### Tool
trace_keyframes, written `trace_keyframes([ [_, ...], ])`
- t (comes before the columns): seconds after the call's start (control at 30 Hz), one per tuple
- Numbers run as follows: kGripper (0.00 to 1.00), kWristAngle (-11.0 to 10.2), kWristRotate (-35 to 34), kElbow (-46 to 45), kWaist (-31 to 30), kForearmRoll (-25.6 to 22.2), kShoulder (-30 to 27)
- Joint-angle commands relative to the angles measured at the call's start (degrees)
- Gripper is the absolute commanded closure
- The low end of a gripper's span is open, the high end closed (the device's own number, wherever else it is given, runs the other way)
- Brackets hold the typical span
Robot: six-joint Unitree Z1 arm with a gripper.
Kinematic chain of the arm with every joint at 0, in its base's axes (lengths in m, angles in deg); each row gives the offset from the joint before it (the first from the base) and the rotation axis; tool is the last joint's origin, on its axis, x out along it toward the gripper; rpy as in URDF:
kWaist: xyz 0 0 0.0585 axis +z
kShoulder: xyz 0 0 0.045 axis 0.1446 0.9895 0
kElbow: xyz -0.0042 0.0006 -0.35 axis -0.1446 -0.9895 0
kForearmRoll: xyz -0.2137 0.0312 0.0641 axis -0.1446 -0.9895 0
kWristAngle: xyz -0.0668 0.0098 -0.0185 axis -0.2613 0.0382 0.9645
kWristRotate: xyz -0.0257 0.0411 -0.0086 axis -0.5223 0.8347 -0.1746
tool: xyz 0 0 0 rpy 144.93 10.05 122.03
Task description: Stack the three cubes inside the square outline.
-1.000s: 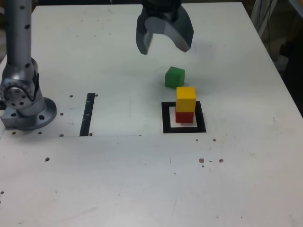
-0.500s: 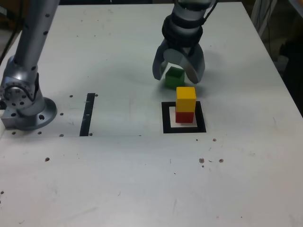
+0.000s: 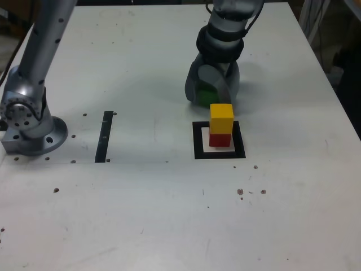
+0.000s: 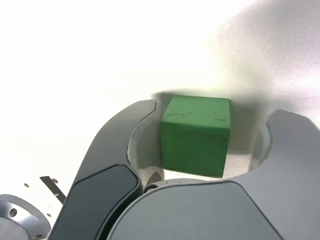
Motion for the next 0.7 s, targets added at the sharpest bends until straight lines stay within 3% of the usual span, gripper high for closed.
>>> trace_keyframes([
  [0.0,0.63,0.1,0.3,0.4,0.2,0.2,0.2],
  [0.43,0.78,-0.6,-0.9,0.7,-0.1,-0.4,-3.6],
  [0.67,0.84,-1.9,-4.5,6.4,-2.4,-8.1,-9.9],
])
